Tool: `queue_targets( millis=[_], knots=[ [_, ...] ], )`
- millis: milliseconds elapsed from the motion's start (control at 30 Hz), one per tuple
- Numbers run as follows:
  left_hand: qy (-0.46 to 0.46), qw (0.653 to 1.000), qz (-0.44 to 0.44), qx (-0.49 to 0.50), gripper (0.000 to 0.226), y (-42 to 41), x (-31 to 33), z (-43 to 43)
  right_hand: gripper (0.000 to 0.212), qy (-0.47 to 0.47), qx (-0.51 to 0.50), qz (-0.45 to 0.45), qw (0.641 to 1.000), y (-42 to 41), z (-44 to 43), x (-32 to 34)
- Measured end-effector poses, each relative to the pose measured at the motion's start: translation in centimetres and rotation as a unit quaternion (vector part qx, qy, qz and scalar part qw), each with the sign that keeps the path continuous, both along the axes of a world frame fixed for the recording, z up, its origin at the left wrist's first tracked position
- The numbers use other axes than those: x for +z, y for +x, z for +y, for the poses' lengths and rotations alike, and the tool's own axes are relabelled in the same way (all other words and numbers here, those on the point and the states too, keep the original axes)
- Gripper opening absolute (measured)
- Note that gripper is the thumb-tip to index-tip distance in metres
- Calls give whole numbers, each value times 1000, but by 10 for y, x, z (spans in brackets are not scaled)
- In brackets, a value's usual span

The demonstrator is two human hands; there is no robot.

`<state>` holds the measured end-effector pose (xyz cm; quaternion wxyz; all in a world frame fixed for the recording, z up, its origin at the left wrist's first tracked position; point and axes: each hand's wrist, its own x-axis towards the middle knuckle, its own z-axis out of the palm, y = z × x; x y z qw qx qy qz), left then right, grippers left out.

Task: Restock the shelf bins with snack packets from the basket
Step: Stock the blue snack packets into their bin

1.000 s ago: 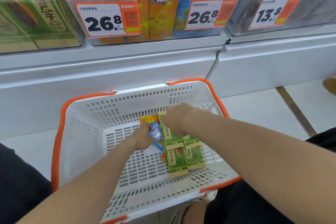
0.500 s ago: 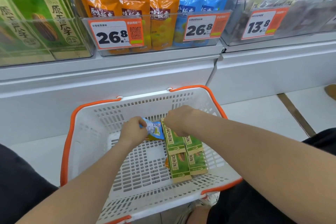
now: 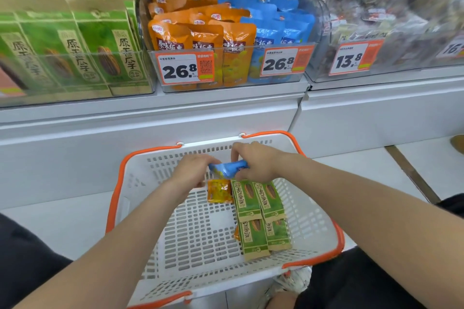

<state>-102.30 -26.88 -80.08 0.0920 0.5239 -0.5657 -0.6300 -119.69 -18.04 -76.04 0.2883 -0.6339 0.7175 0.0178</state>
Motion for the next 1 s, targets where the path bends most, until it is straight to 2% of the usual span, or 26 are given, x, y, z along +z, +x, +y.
queue_targets(
  millis=[67, 133, 200, 367, 500, 800, 900, 1000],
  knots=[
    [-91, 995, 11, -46, 30, 0, 8, 3, 31, -3, -36, -40, 999, 0, -1, 5],
    [-102, 989, 67, -82, 28, 2, 11, 1, 27, -22, -78, -101, 992, -2, -2, 11],
    [-117, 983, 100, -104, 14, 4, 10, -2, 24, -47, -114, -147, 981, -7, -1, 19],
    [-180, 972, 138, -65, 12, -2, 17, -8, 16, -125, -194, -199, 953, -20, -3, 29],
    [-298, 949, 96, -34, 6, -11, 25, -10, 17, -189, -198, -169, 947, -17, -7, 36],
    [-319, 931, 170, 44, 4, -27, 71, -13, 28, -270, -174, -117, 940, -19, -15, 83],
    [-346, 918, 184, 69, 5, -34, 86, -10, 33, -299, -139, -65, 942, -24, -12, 103],
    [-395, 896, 189, 78, 6, -41, 103, -4, 47, -296, -102, -61, 948, -32, -3, 124]
  ],
)
